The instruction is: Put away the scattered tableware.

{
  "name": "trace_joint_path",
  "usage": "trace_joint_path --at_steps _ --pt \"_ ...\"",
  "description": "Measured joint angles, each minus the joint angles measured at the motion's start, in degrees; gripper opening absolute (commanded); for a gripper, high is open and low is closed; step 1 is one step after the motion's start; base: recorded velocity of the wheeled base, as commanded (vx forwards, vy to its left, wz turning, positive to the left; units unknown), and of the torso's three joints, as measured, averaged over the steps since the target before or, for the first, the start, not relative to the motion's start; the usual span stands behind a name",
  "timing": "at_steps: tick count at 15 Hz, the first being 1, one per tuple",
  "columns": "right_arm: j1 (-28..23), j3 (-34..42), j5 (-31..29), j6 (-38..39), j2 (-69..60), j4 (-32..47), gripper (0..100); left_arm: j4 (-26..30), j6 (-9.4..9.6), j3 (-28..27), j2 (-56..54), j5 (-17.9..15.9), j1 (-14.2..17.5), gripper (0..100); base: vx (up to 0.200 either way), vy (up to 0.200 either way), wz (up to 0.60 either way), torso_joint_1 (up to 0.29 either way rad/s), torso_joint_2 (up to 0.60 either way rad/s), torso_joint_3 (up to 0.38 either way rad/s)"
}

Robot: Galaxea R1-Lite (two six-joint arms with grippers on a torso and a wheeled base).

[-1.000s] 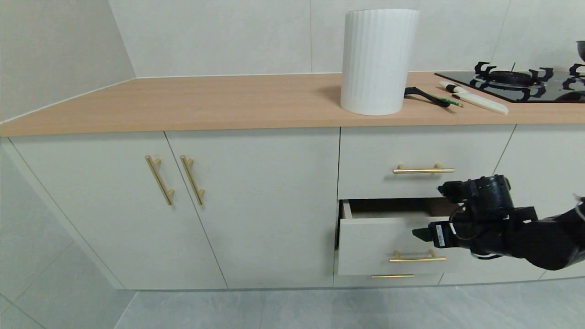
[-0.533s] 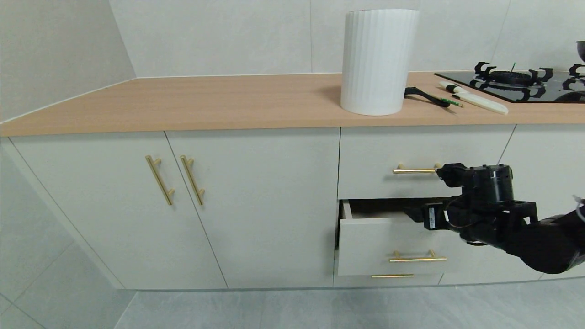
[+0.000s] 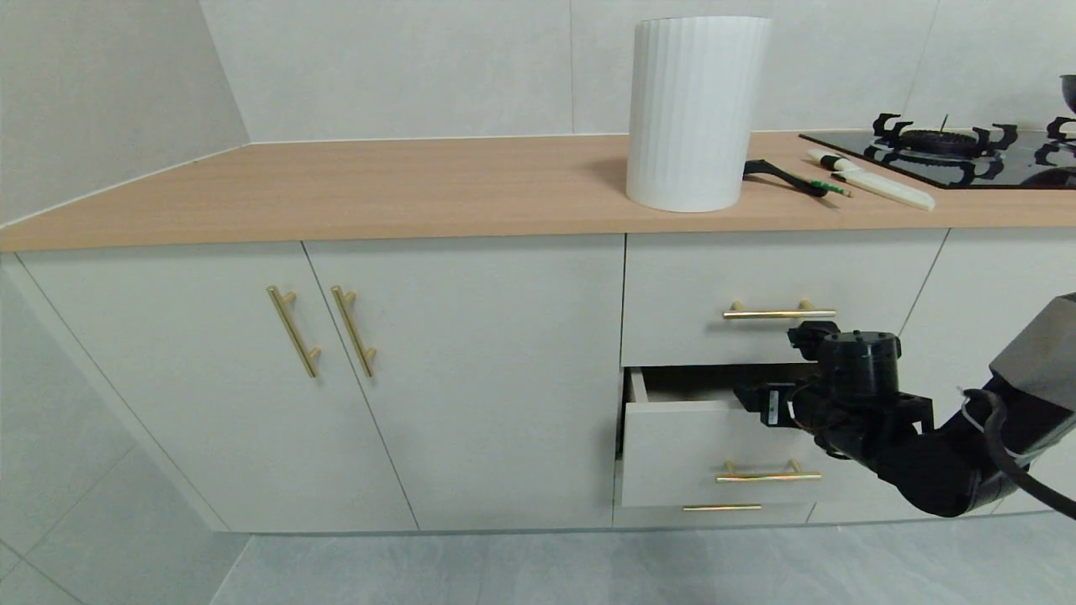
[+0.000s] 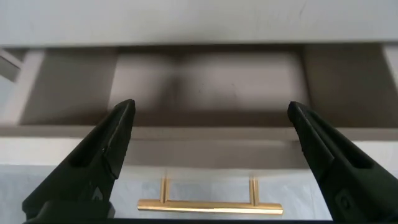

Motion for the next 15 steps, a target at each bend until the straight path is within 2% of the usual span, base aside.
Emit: trace_joint_path --at_steps 5,10,15 --pt "-0.3 0.1 0.2 -0.2 -0.3 3.0 100 0.0 -0.02 0.0 0.0 0.0 0.0 100 0.000 0.000 0.00 0.000 0.00 0.000" --pt "-0.4 0.2 1.0 -0.1 -3.7 11.5 100 0.0 -0.02 0.0 0.0 0.0 0.0 100 0.000 0.000 0.00 0.000 0.00 0.000" --pt "-0.4 -0.2 4.8 -0.3 -8.6 24.7 100 0.0 0.00 0.0 0.0 0.0 0.0 100 0.000 0.000 0.00 0.000 0.00 0.000"
